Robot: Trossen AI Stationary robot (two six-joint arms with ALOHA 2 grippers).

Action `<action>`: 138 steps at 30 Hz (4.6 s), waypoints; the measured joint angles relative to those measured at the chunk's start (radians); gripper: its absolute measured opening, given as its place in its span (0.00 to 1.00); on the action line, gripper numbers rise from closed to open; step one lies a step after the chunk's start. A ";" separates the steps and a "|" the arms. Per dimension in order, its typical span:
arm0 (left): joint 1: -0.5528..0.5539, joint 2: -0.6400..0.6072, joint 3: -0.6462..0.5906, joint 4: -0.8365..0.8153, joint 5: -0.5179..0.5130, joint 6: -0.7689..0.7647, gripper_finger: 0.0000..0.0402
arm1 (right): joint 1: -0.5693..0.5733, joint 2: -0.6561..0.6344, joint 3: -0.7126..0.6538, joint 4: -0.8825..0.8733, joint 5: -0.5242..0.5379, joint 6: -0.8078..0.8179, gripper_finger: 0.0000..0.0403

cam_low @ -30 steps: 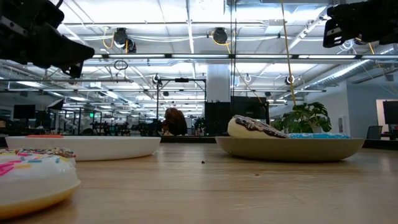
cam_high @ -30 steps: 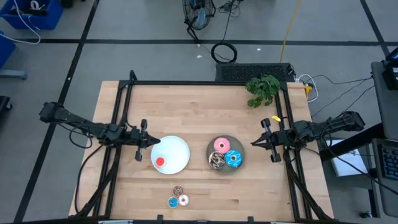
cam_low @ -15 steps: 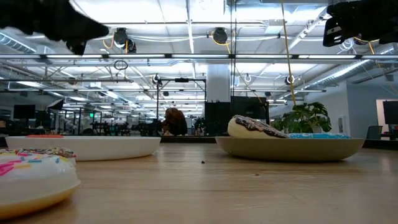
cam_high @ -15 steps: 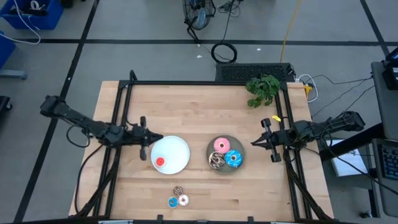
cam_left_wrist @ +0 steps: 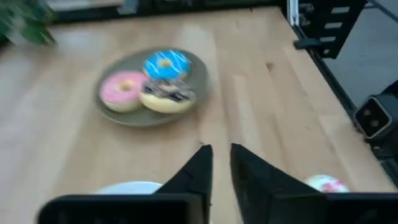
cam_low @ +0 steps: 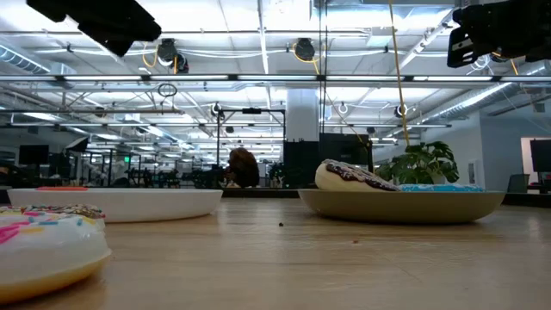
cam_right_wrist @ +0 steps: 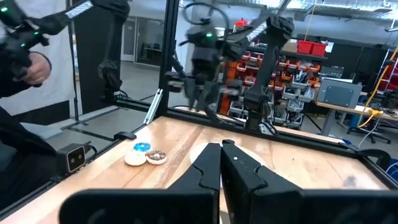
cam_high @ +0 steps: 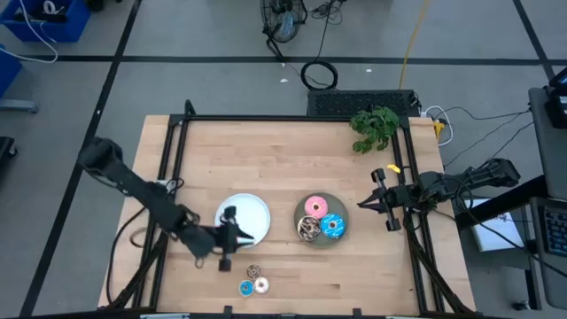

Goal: Pick & Place donuts
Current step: Put the small brown donut on the white plate

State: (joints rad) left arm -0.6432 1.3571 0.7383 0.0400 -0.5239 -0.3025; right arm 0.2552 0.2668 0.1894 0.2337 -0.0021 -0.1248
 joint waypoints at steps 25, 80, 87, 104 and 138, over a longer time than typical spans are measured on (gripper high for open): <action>0.021 0.468 0.439 -0.491 0.386 -0.278 0.41 | 0.000 0.003 0.000 0.001 0.000 -0.015 0.00; 0.067 0.564 0.443 -0.507 0.471 -0.163 0.07 | 0.000 0.003 0.000 0.009 0.001 -0.018 0.00; 0.084 0.547 0.443 -0.513 0.480 -0.139 0.06 | 0.000 0.003 0.000 0.013 0.001 -0.018 0.00; 0.129 0.250 0.448 -0.691 0.359 -0.104 0.02 | 0.000 0.034 -0.001 0.034 0.001 -0.021 0.00; 0.217 0.215 0.449 -0.889 0.377 -0.119 0.02 | 0.000 0.040 -0.001 0.037 0.001 -0.029 0.00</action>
State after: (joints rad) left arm -0.4260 1.5717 1.1870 -0.8490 -0.1472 -0.4212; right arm 0.2550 0.3065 0.1886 0.2704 -0.0013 -0.1539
